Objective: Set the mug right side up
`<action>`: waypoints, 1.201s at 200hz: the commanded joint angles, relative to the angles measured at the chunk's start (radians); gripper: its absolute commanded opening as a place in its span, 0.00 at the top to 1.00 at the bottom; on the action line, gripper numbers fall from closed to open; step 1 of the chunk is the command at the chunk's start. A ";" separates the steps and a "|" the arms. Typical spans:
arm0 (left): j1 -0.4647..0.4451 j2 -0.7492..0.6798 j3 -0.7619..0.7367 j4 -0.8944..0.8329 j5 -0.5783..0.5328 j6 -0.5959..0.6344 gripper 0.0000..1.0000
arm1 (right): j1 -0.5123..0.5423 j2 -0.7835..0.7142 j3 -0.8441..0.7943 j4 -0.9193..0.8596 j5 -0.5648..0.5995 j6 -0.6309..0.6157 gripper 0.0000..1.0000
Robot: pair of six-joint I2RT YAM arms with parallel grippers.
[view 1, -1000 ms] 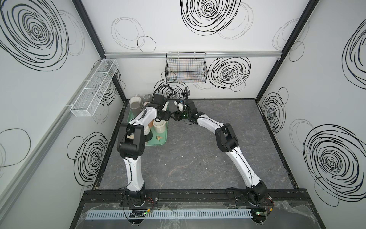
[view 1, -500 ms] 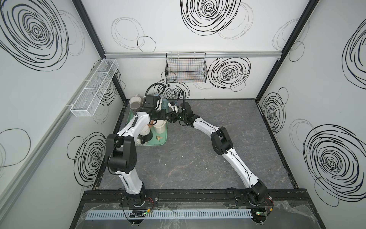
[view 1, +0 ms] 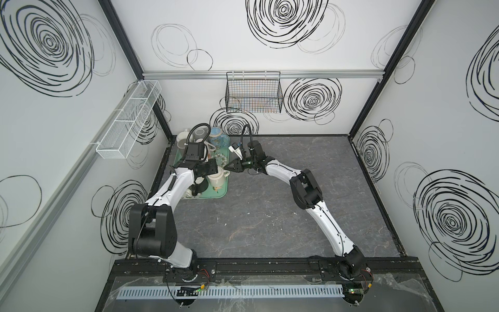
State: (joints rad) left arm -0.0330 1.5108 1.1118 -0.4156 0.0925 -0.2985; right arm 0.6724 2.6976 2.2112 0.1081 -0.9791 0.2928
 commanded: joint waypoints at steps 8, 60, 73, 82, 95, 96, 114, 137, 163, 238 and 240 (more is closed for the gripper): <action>0.027 -0.069 -0.079 0.031 -0.018 -0.057 0.41 | 0.028 -0.130 -0.116 -0.062 -0.024 -0.084 0.71; 0.028 -0.131 -0.172 0.044 -0.030 -0.077 0.40 | 0.057 -0.237 -0.218 -0.175 0.159 -0.263 0.58; 0.029 -0.136 -0.190 0.049 -0.036 -0.078 0.40 | 0.068 -0.236 -0.215 -0.206 0.196 -0.299 0.58; 0.029 -0.139 -0.202 0.057 -0.035 -0.082 0.40 | 0.073 -0.231 -0.205 -0.224 0.216 -0.316 0.58; 0.029 -0.141 -0.215 0.067 -0.034 -0.088 0.39 | 0.080 -0.217 -0.175 -0.261 0.240 -0.341 0.58; 0.030 -0.141 -0.216 0.068 -0.033 -0.089 0.39 | 0.080 -0.217 -0.174 -0.263 0.243 -0.343 0.58; 0.029 -0.141 -0.223 0.072 -0.031 -0.092 0.39 | 0.092 -0.199 -0.133 -0.310 0.289 -0.382 0.57; 0.028 -0.148 -0.230 0.071 -0.031 -0.090 0.39 | 0.106 -0.184 -0.107 -0.343 0.326 -0.419 0.57; 0.027 -0.159 -0.240 0.068 -0.032 -0.082 0.38 | 0.124 -0.182 -0.106 -0.343 0.358 -0.436 0.64; 0.028 -0.197 -0.287 0.081 -0.020 -0.090 0.38 | 0.174 -0.137 0.007 -0.489 0.478 -0.573 0.68; 0.028 -0.198 -0.289 0.081 -0.019 -0.092 0.38 | 0.176 -0.137 0.006 -0.490 0.483 -0.576 0.69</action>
State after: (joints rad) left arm -0.0101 1.3506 0.8433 -0.3672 0.0692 -0.3782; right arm 0.8238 2.5294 2.1818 -0.3145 -0.5537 -0.2092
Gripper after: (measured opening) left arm 0.622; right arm 0.337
